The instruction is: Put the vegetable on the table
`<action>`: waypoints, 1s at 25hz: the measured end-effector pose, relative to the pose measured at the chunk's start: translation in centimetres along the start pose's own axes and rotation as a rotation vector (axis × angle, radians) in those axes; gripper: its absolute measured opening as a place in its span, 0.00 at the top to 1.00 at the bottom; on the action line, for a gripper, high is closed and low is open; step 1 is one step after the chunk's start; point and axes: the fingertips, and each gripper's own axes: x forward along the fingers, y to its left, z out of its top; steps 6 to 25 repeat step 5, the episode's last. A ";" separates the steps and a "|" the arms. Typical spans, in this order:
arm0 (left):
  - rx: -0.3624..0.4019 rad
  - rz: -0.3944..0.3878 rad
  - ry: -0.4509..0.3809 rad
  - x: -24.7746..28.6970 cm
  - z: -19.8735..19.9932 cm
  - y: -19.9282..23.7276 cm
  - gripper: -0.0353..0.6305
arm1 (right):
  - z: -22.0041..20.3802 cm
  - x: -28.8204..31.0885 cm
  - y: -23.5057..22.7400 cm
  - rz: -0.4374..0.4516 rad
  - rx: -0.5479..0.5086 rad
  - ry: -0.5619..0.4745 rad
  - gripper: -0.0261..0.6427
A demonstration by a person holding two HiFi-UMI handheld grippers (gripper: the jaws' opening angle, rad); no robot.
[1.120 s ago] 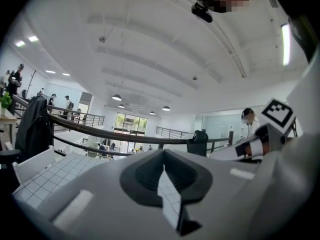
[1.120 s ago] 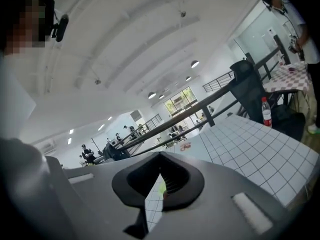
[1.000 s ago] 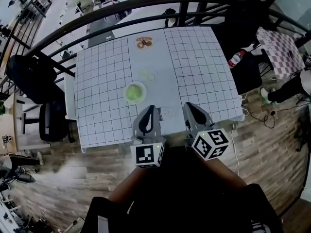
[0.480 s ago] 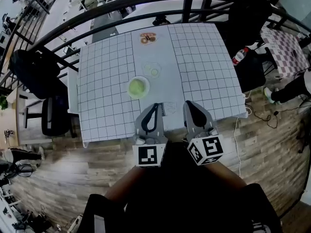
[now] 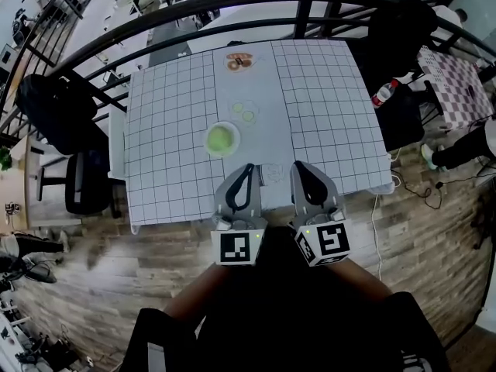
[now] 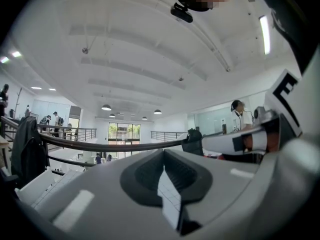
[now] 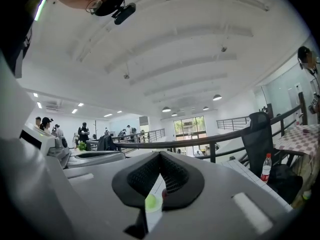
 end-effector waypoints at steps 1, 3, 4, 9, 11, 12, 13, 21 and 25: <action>0.000 -0.003 0.002 0.1 -0.1 -0.2 0.93 | -0.1 -0.1 -0.1 0.001 0.002 0.000 0.97; 0.004 -0.006 0.012 0.4 -0.4 -0.6 0.93 | -0.3 -0.1 -0.4 0.004 0.007 0.000 0.97; 0.008 -0.008 0.015 0.6 -0.5 -0.8 0.93 | -0.3 0.0 -0.6 0.004 0.009 -0.001 0.97; 0.012 -0.010 0.018 0.8 -0.6 -1.0 0.93 | -0.3 0.0 -0.9 0.004 0.010 -0.001 0.97; 0.012 -0.010 0.018 0.8 -0.6 -1.0 0.93 | -0.3 0.0 -0.9 0.004 0.010 -0.001 0.97; 0.012 -0.010 0.018 0.8 -0.6 -1.0 0.93 | -0.3 0.0 -0.9 0.004 0.010 -0.001 0.97; 0.012 -0.010 0.018 0.8 -0.6 -1.0 0.93 | -0.3 0.0 -0.9 0.004 0.010 -0.001 0.97; 0.012 -0.010 0.018 0.8 -0.6 -1.0 0.93 | -0.3 0.0 -0.9 0.004 0.010 -0.001 0.97; 0.012 -0.010 0.018 0.8 -0.6 -1.0 0.93 | -0.3 0.0 -0.9 0.004 0.010 -0.001 0.97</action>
